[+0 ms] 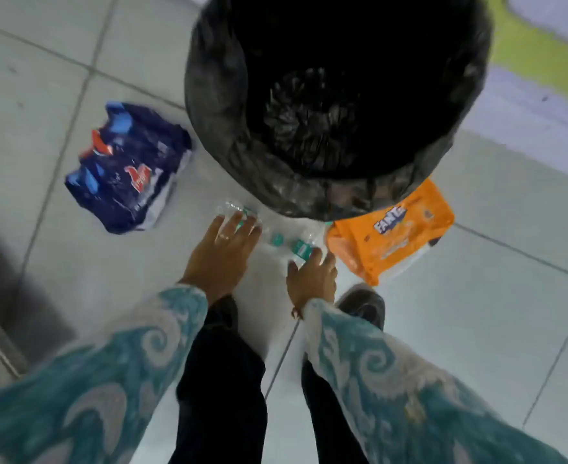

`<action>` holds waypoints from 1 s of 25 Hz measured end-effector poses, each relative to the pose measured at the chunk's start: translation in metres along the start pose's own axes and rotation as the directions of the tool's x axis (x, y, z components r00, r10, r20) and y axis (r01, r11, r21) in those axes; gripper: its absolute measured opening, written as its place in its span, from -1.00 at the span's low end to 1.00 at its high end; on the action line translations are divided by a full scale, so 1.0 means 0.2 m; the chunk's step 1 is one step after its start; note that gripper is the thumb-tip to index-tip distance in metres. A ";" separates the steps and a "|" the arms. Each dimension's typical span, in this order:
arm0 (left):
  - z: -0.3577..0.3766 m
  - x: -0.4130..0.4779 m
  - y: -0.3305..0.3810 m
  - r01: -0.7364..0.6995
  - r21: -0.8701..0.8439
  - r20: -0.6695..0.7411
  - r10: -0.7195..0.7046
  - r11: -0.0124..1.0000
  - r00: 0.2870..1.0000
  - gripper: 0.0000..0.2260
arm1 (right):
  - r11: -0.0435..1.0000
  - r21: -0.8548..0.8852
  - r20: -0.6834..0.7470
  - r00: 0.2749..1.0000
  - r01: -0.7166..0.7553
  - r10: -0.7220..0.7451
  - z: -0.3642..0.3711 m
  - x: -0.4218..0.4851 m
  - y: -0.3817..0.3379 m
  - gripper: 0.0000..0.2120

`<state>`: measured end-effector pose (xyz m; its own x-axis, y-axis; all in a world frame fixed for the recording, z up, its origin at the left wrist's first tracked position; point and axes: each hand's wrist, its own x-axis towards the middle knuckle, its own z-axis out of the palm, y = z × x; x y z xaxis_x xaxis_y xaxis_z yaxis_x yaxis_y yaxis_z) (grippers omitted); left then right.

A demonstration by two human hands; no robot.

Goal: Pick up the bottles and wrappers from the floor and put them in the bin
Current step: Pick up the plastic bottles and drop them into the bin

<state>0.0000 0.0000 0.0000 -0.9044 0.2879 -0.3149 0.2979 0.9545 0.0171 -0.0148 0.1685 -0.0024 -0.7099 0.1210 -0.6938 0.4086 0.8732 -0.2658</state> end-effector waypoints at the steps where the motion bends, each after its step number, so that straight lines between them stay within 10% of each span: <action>1: 0.10 0.09 -0.03 -0.020 0.055 0.012 0.020 0.998 1.000 -0.52 | 0.992 0.063 0.012 0.994 -0.106 0.106 0.05 0.11 -0.02 -0.40; 8: 0.36 0.27 -0.04 -0.050 0.126 0.078 0.040 0.991 0.996 -0.58 | 0.949 0.211 -0.056 0.966 -0.234 0.250 0.20 0.36 -0.01 -0.22; 12: 0.22 0.05 -0.03 0.273 -0.118 0.067 -0.267 0.955 0.961 -0.54 | 0.983 0.084 0.025 0.986 0.165 -0.167 0.08 0.05 -0.04 -0.39; 16: -0.06 -0.28 -0.06 0.596 -0.347 0.150 -0.585 0.724 0.797 -0.65 | 0.529 0.138 -0.123 0.544 0.837 -0.830 -0.12 -0.30 -0.27 -0.53; 19: -0.25 -0.39 -0.10 0.650 -0.527 0.221 -0.650 0.548 0.727 -0.59 | 0.244 0.179 -0.262 0.285 0.953 -0.922 -0.33 -0.41 -0.60 -0.48; 25: -0.73 -0.25 -0.06 0.634 -0.556 0.087 -0.721 0.538 0.688 -0.49 | 0.642 0.389 -0.684 0.674 0.660 -0.279 -0.83 -0.22 -0.98 -0.57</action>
<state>-0.0036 -0.0150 0.1535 -0.8099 -0.4967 -0.3119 -0.5831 0.7393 0.3369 -0.1586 0.0712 0.1915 -0.9849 0.1608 0.0639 0.0168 0.4567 -0.8895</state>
